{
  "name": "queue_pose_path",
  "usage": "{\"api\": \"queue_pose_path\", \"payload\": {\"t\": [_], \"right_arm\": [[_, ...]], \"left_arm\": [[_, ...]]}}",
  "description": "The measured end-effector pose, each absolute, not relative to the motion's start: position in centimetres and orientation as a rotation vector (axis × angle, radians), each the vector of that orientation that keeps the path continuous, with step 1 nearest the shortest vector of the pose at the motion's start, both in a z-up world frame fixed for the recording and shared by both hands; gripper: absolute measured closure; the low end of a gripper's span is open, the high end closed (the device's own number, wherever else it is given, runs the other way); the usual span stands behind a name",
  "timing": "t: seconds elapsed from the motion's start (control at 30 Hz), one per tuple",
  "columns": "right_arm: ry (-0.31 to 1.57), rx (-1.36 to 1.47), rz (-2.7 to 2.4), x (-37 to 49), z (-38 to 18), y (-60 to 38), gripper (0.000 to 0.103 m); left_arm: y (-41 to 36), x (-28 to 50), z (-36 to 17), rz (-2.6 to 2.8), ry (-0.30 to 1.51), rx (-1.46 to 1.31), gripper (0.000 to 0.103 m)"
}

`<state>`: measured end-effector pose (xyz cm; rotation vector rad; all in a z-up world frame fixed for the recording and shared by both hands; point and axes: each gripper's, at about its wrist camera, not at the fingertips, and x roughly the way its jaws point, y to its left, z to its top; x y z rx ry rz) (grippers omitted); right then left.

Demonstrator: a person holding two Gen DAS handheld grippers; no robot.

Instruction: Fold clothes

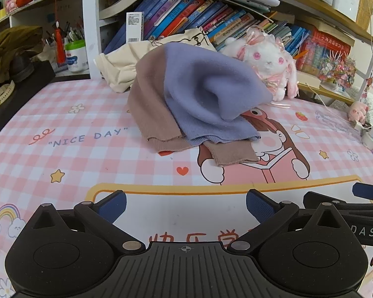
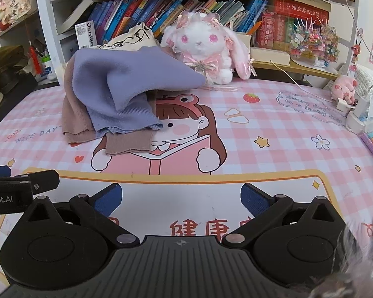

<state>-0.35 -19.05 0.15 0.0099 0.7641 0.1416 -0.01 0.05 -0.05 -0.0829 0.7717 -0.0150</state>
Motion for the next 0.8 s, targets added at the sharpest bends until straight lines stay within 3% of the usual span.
{"api": "queue_pose_path", "payload": {"t": [0.8], "right_arm": [[0.793, 0.007, 0.142, -0.24, -0.08, -19.07, 0.0]], "left_arm": [[0.36, 0.03, -0.45, -0.024, 0.783, -0.087, 0.0]]}}
